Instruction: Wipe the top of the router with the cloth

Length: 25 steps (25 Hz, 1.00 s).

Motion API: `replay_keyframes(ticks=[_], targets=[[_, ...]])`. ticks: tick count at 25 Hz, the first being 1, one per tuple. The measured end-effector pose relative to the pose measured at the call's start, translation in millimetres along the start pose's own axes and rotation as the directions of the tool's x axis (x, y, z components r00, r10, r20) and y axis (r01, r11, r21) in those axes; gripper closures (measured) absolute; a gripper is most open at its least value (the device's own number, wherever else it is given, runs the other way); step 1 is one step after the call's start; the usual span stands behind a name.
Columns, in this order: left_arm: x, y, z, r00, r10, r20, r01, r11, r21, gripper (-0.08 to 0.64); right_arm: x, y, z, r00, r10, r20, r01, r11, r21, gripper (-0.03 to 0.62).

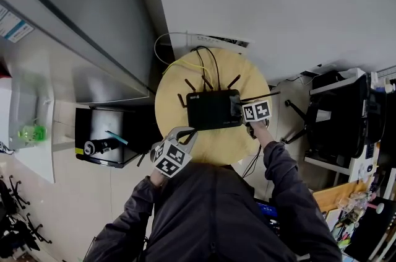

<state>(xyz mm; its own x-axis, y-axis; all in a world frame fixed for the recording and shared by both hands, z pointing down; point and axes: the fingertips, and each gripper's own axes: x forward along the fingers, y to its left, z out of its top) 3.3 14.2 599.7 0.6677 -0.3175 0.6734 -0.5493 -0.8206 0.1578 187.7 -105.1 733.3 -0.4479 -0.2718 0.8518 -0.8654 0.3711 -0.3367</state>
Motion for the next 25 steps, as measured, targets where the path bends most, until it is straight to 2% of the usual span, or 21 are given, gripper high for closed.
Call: replay_keyframes(ticks=[5, 15, 20, 25], targets=[[-7.5, 3.8, -6.6, 1.000, -0.002, -0.004, 0.002, 1.000, 0.003, 0.558, 12.5, 60.9, 9.8, 0.996, 0.088, 0.030, -0.087, 0.996, -0.030, 0.565], [-25.2, 14.1, -23.5, 1.000, -0.010, -0.009, 0.010, 1.000, 0.009, 0.558, 54.0, 164.3, -2.4, 0.978, 0.206, -0.026, -0.207, 0.974, -0.087, 0.565], [-32.5, 20.0, -29.5, 1.000, -0.012, -0.017, 0.012, 1.000, 0.015, 0.558, 71.2, 194.2, -7.7, 0.972, 0.230, -0.052, -0.234, 0.967, -0.098, 0.565], [-37.2, 24.3, -31.5, 1.000, -0.011, -0.019, 0.011, 1.000, 0.018, 0.558, 77.6, 194.0, -11.5, 0.973, 0.220, -0.071, -0.227, 0.969, -0.099, 0.565]])
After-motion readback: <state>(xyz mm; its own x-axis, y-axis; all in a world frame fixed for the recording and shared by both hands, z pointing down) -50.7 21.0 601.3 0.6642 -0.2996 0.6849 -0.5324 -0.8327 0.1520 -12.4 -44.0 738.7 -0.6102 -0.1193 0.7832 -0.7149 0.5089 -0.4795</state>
